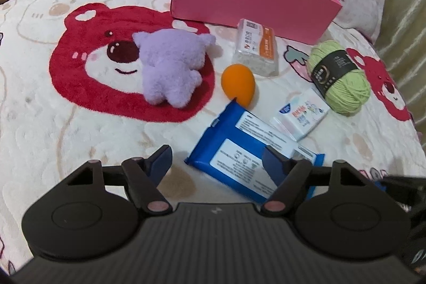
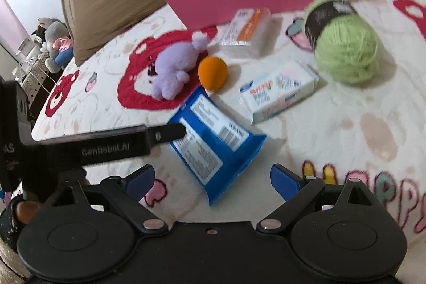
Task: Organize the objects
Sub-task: 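Close the right gripper on the blue wet-wipe pack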
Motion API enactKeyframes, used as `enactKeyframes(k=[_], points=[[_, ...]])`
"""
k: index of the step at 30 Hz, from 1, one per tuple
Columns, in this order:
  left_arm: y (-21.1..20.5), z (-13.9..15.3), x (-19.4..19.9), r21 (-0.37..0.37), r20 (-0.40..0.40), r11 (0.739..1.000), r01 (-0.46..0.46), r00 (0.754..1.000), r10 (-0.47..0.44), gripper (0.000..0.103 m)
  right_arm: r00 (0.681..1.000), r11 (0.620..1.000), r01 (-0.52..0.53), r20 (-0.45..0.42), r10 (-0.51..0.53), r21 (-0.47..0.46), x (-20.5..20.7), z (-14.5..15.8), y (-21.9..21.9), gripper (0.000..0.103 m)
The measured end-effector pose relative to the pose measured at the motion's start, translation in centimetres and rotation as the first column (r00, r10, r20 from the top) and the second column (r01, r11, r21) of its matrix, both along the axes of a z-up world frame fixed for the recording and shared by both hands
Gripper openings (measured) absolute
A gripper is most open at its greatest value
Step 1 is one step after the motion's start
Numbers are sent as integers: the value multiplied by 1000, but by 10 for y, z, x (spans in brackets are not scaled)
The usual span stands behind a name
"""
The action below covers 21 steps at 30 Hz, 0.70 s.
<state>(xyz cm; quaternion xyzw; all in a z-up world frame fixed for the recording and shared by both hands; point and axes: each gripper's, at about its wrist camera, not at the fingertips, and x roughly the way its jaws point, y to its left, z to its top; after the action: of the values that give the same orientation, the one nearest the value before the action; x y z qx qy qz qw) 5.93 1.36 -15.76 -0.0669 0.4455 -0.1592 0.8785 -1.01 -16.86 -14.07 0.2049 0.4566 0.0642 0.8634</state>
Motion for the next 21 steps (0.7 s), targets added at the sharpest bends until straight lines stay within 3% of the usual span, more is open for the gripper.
enactKeyframes(k=[2, 7, 9, 12, 17, 21], points=[[1, -3, 4, -7, 6, 1000, -3, 1000, 3, 69, 1000, 1000, -9, -16, 10, 5, 1, -7, 3, 86], [-5, -12, 10, -26, 22, 999, 41, 999, -41, 69, 1000, 992, -15, -21, 18, 123, 5, -16, 3, 80], [-6, -14, 11, -30, 17, 998, 48, 999, -47, 67, 999, 995, -24, -21, 26, 99, 7, -17, 7, 73], [-2, -16, 13, -58, 5, 997, 40, 999, -40, 53, 1000, 998, -9, -26, 10, 62, 12, -19, 8, 61], [5, -17, 14, -92, -6, 995, 29, 1000, -30, 38, 999, 996, 32, -33, -29, 89, 13, -24, -4, 43], [4, -18, 12, -120, -36, 992, 41, 998, -45, 35, 1000, 999, 21, -9, -21, 25, 14, -22, -5, 37]])
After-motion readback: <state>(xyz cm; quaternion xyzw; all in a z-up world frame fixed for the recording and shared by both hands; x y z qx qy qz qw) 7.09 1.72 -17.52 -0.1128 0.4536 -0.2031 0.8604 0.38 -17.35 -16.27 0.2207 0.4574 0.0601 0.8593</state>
